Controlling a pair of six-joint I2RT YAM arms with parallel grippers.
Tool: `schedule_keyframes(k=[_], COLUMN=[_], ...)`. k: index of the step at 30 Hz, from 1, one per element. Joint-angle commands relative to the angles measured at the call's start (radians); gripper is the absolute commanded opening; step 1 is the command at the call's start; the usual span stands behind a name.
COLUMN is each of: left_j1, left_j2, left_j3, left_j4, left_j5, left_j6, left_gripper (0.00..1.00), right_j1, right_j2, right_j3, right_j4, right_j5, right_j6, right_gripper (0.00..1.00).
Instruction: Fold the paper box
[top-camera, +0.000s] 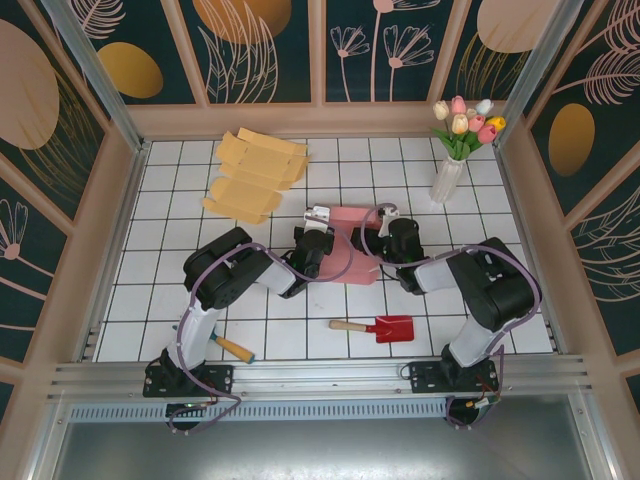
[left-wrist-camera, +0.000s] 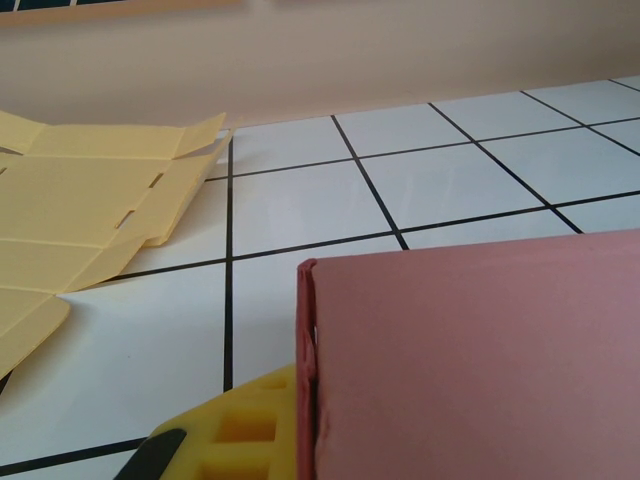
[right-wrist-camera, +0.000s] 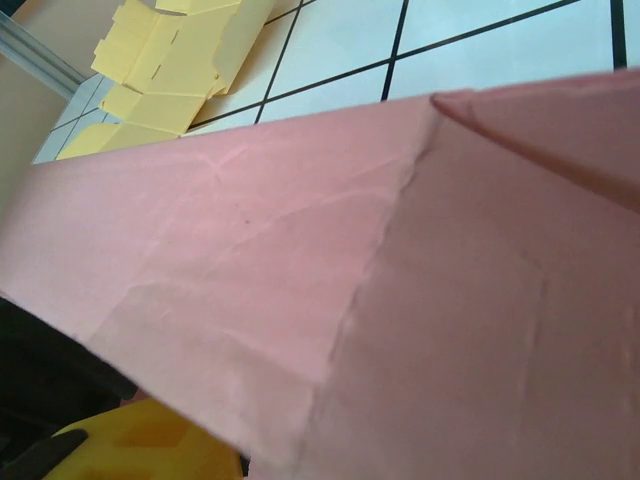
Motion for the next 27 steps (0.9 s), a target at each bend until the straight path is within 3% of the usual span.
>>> schedule_keyframes(k=[1,12,20,23,27], left_j1=[0.008,0.016,0.019,0.02,0.019], left_j2=[0.02,0.016,0.015,0.015,0.015], left_j3=[0.005,-0.002,0.002,0.004,-0.001], left_j4=[-0.056,-0.053,-0.06,-0.064,-0.058], left_j5=[0.012,0.018,0.017,0.021,0.025], left_j6=[-0.004,-0.023,-0.029,-0.028,-0.025], left_gripper=[0.0,0.0,0.0,0.0,0.0], right_j1=[0.003,0.029,0.056,0.053,0.007], right_j2=[0.005,-0.284,-0.554,-0.6,-0.596], right_j3=[0.009,-0.032,0.052,0.176,0.246], right_j4=[0.017,-0.315,-0.731,-0.918,-0.922], right_j5=[0.006,0.113,0.315,0.471,0.543], right_j6=[-0.007,-0.027,-0.023,-0.092,-0.4], right_gripper=[0.45,0.47,0.48,0.5,0.56])
